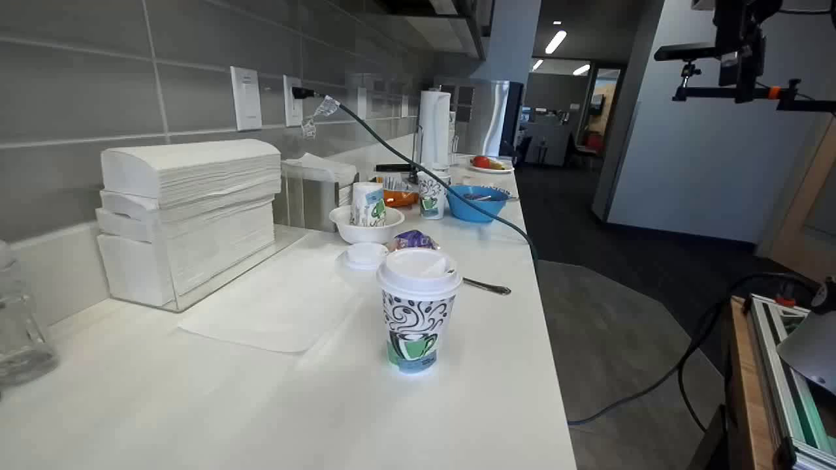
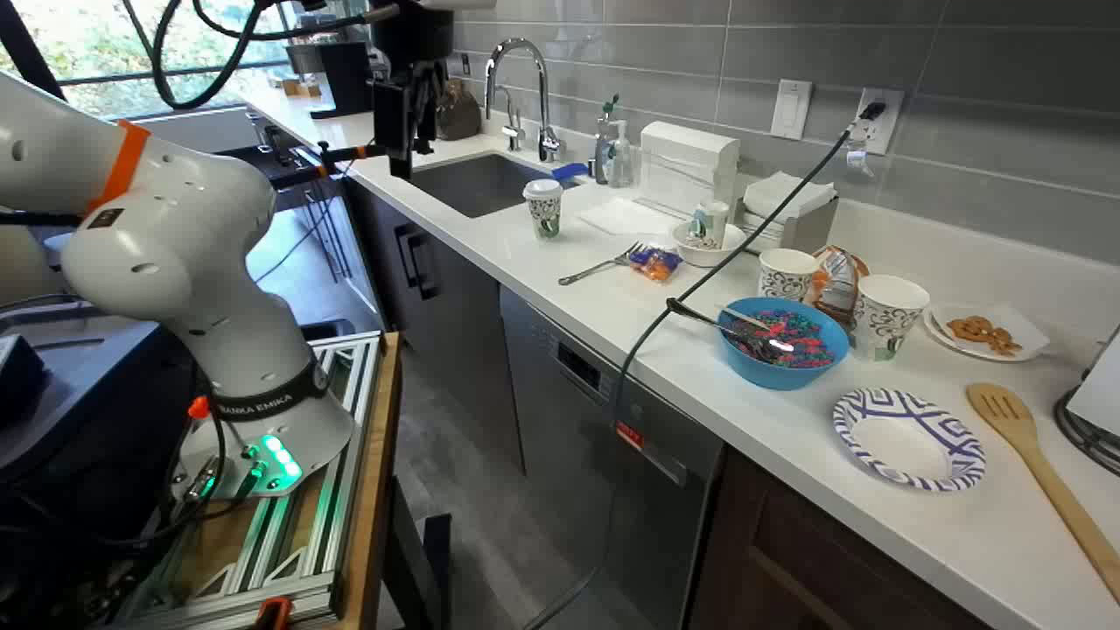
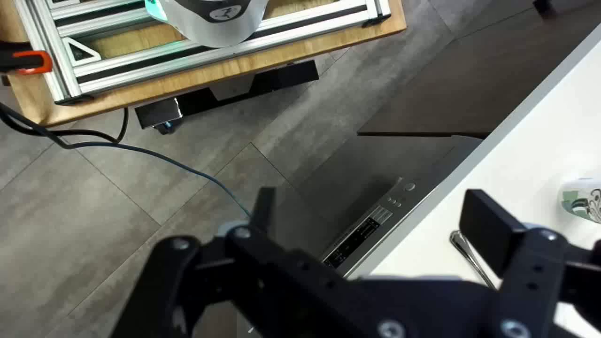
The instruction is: Transfer some beans to the plate on the right
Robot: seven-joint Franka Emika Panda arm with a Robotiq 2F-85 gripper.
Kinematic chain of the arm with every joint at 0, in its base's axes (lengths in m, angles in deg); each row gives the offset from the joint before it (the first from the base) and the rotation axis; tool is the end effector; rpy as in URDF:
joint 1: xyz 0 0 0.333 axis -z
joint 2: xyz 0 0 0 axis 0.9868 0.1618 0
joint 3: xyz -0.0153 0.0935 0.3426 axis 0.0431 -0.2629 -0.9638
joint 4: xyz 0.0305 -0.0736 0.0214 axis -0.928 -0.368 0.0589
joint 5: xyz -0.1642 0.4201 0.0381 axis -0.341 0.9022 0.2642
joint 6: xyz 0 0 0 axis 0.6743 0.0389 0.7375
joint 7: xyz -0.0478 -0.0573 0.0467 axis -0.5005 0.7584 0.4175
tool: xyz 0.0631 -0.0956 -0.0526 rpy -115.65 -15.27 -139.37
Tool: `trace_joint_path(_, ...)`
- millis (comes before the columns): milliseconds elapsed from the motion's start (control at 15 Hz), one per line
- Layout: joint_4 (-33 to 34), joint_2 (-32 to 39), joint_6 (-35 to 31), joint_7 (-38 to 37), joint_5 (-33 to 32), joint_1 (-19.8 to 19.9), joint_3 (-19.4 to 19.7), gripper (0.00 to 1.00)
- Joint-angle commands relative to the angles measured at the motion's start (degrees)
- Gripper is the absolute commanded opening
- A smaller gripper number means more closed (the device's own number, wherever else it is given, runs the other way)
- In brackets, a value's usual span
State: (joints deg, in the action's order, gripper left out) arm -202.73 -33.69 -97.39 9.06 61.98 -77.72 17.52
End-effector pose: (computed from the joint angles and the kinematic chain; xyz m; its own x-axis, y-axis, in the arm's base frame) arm 0.2949 -0.0239 0.5395 0.9427 -0.2357 -0.2360 -0.2794 -0.9444 -0.1731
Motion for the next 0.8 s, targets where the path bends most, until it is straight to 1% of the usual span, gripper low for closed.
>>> trace_joint_path(0,0.1,0.2,0.3,1.0,0.6,1.7,-1.1,1.0)
trace_joint_path(667,0.1,0.2,0.3,1.0,0.6,1.7,-1.1,1.0)
trace_joint_path(733,0.0,1.7,-2.5,-0.1,0.9,1.8,-2.1,1.0)
